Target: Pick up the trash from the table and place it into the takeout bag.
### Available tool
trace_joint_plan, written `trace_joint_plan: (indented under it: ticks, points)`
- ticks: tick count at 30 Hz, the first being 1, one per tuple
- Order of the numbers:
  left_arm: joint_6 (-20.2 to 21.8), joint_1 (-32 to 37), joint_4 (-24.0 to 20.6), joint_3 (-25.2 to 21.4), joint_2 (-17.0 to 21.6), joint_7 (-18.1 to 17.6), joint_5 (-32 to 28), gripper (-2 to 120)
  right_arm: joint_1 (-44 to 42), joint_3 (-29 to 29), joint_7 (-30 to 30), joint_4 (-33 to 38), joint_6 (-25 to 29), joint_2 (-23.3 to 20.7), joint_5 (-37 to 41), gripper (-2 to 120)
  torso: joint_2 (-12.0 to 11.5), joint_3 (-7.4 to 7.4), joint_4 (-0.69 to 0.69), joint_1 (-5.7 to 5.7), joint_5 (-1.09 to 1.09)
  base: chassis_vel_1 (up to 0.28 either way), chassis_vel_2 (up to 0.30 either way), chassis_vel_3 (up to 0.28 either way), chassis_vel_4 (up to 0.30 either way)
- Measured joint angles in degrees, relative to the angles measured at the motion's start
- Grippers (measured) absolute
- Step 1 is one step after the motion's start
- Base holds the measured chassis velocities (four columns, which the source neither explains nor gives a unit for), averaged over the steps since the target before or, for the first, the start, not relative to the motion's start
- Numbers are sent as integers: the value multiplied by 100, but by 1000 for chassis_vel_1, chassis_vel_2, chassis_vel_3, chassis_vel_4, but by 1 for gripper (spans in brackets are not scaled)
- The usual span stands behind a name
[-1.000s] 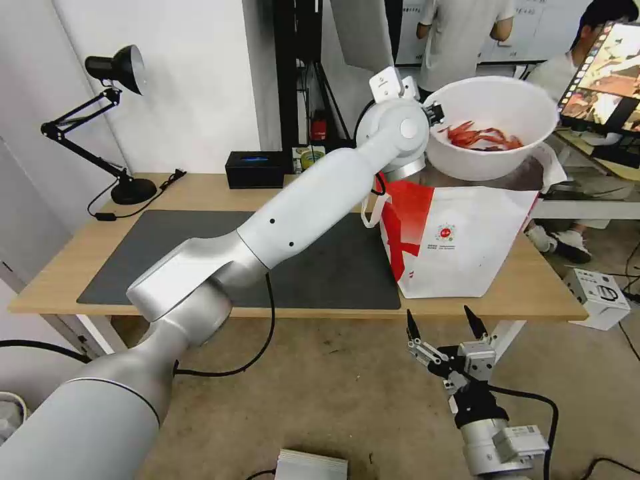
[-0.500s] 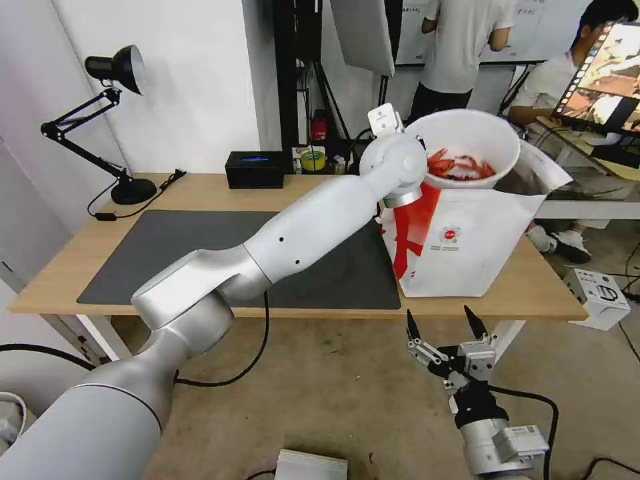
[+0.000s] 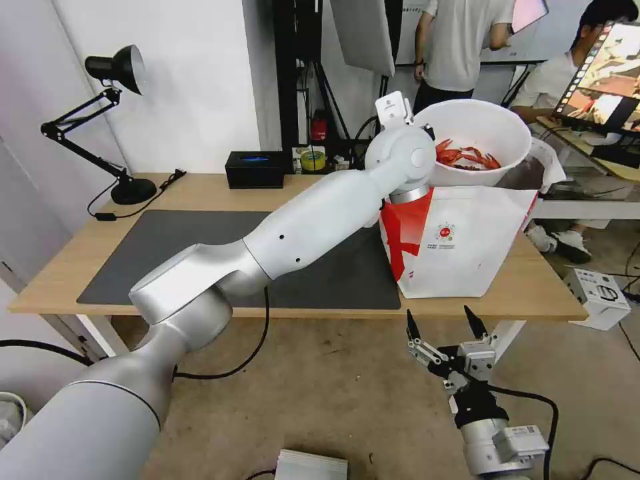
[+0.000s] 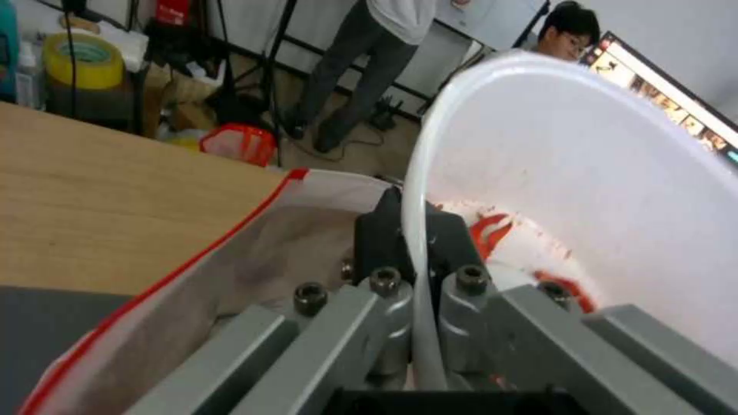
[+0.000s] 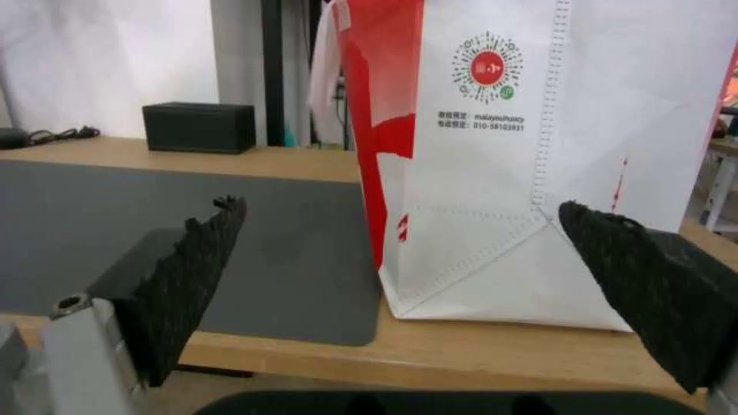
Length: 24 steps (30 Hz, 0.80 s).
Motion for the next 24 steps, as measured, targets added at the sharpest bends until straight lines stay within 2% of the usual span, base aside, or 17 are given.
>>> trace_joint_plan:
  ticks: [22, 24]
  points:
    - [32, 291, 52, 94, 8, 91, 324, 0, 0, 0, 0, 0, 0, 0, 0, 100, 0, 0, 0, 0, 0, 0, 0, 0, 0]
    - [34, 315, 37, 99, 9, 101, 329, 7, 0, 0, 0, 0, 0, 0, 0, 100, 0, 0, 0, 0, 0, 0, 0, 0, 0]
